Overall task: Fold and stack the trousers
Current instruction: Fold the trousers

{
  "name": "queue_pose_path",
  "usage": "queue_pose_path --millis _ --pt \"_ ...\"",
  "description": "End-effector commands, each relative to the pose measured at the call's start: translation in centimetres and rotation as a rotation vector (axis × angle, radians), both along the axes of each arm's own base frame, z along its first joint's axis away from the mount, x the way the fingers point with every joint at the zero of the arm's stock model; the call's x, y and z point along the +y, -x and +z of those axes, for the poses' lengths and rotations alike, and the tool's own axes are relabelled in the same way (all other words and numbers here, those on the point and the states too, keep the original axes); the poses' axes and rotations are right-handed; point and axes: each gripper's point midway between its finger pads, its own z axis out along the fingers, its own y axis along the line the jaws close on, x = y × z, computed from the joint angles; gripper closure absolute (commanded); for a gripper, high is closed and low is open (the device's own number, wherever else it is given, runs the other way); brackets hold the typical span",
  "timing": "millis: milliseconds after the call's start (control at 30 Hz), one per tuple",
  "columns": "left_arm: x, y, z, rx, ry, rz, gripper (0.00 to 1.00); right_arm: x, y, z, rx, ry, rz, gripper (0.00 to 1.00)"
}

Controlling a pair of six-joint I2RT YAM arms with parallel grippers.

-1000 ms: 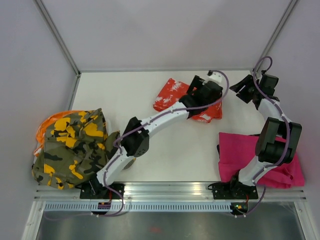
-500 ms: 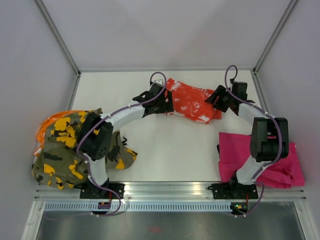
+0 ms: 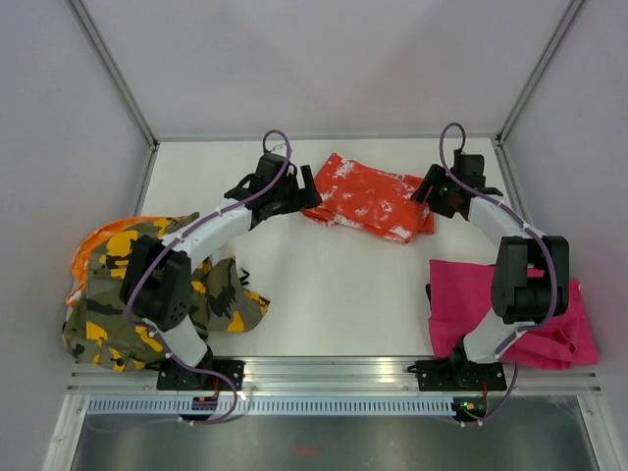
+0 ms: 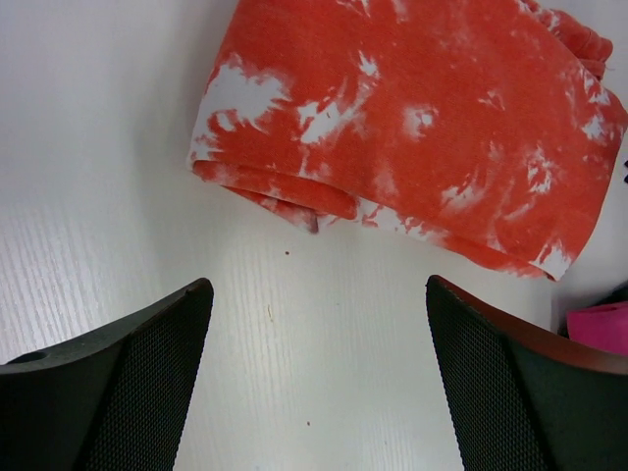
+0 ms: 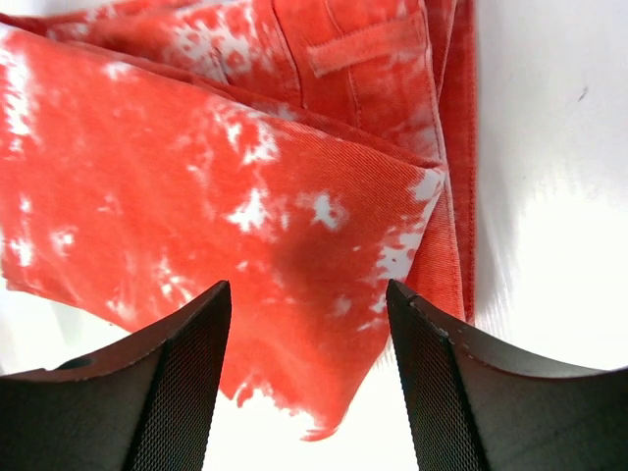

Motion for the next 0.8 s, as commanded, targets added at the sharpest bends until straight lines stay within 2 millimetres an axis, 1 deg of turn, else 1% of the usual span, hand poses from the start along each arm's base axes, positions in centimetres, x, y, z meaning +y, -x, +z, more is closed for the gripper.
queue_pose_path --millis 0,33,67,167,233,267,367,400,467,500,533,567,600,633,667,700,767 --pt "-0.6 0.1 0.6 -0.027 0.018 -0.078 0.06 -1.0 -0.2 2.4 -0.052 0.051 -0.031 0.29" --pt "-0.3 -0.1 0.7 -0.031 0.018 -0.076 0.06 -0.8 0.0 1.9 -0.039 0.04 -0.029 0.29" --pt "-0.4 -0.1 0.9 -0.034 0.027 -0.093 0.06 -0.7 0.4 0.7 -0.008 0.039 -0.031 0.29" --pt "-0.1 -0.5 1.6 -0.04 0.048 -0.114 0.05 -0.6 1.2 -1.4 0.029 0.044 -0.039 0.29" --pt "0.1 -0.6 1.9 -0.045 0.057 -0.122 0.05 -0.4 0.9 -1.8 0.009 0.025 -0.053 0.29" --pt "0.2 -0.5 1.9 -0.047 0.054 -0.127 0.05 -0.1 1.0 -2.6 0.018 0.008 -0.043 0.29" --pt "0.5 -0.5 1.5 -0.039 0.047 -0.117 0.06 0.2 0.1 -3.0 0.01 -0.004 -0.03 0.3" --pt "0.6 -0.4 1.4 -0.036 0.048 -0.114 0.06 1.4 -0.1 -3.1 0.004 -0.005 -0.002 0.32" --pt "0.8 0.0 1.2 -0.029 0.046 -0.116 0.06 1.9 -0.9 -3.1 -0.002 -0.019 0.009 0.39" --pt "1.0 0.1 1.4 -0.034 0.045 -0.109 0.06 2.2 -1.2 -3.0 -0.006 -0.03 0.017 0.42" --pt "1.4 0.0 1.4 -0.039 0.032 -0.094 0.06 2.3 -1.7 -2.7 -0.018 -0.032 0.022 0.55" --pt "1.7 0.4 1.0 -0.029 0.023 -0.088 0.06 2.3 -1.9 -2.7 -0.017 -0.033 0.023 0.62" --pt "2.0 0.5 1.3 -0.039 0.02 -0.08 0.06 2.4 -2.1 -2.6 -0.022 -0.03 0.026 0.69" --pt "2.4 0.6 1.3 -0.04 0.013 -0.07 0.06 2.2 -2.4 -2.3 -0.03 -0.024 0.023 0.82" --pt "2.6 0.8 1.0 -0.031 0.008 -0.066 0.06 2.2 -2.4 -2.0 -0.035 -0.016 0.027 0.9" --pt "2.9 0.8 1.1 -0.033 0.009 -0.061 0.06 2.2 -2.5 -1.6 -0.045 -0.012 0.029 0.99" --pt "3.3 1.0 1.3 -0.039 0.007 -0.054 0.06 2.0 -3.0 0.0 -0.082 0.002 0.028 1.0"
